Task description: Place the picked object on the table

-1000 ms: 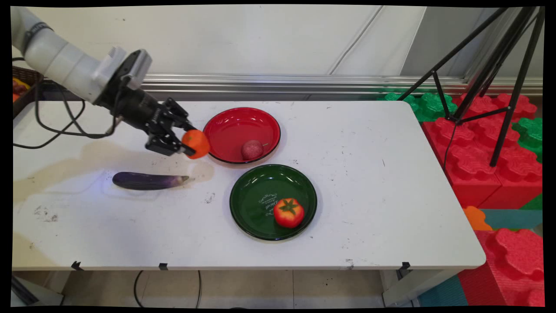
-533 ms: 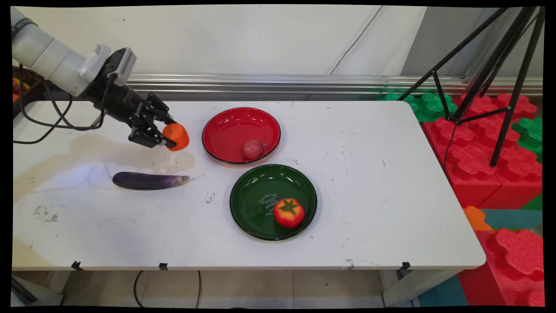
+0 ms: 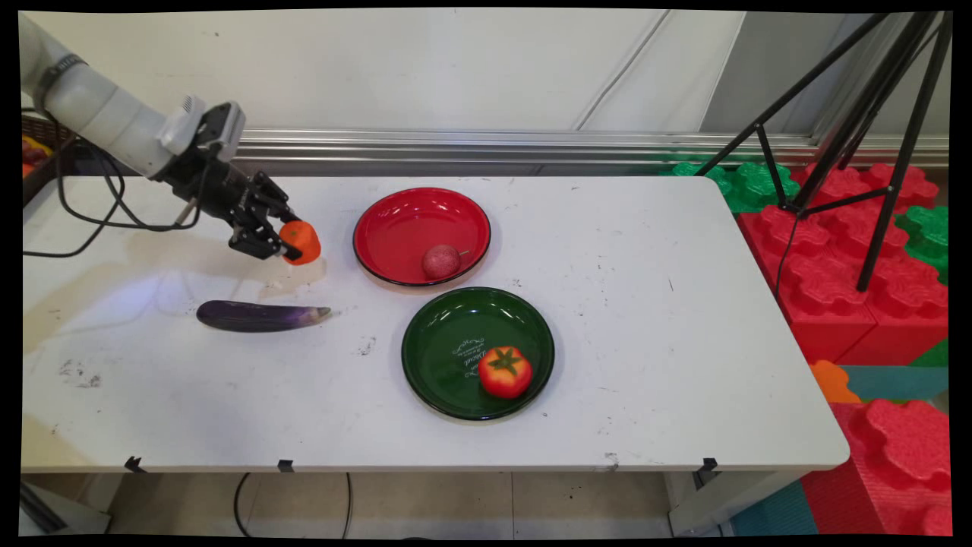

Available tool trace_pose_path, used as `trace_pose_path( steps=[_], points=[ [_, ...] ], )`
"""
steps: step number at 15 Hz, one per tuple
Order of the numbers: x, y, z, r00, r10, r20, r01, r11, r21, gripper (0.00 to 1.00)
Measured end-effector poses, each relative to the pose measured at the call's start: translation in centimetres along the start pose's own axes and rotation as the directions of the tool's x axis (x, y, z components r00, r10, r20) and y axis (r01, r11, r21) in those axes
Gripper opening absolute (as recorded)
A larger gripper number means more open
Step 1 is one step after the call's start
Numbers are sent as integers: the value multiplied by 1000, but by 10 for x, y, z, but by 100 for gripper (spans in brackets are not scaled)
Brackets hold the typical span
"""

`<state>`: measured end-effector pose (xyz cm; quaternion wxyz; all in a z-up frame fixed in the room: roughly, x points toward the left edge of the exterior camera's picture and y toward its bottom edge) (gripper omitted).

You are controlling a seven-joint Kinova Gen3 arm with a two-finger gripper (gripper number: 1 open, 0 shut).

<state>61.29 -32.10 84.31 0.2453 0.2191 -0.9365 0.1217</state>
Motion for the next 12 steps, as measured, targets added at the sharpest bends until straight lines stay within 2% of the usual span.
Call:
trace_pose_path(
  steps=[8, 9, 12],
  points=[
    [-28, -19, 35, 996, -73, 44, 74, 997, -8, 0],
    [-30, -21, 38, 996, -83, 43, 83, 996, -8, 100],
    [-34, -24, 42, 994, -104, 36, 104, 995, -5, 100]
  ],
)
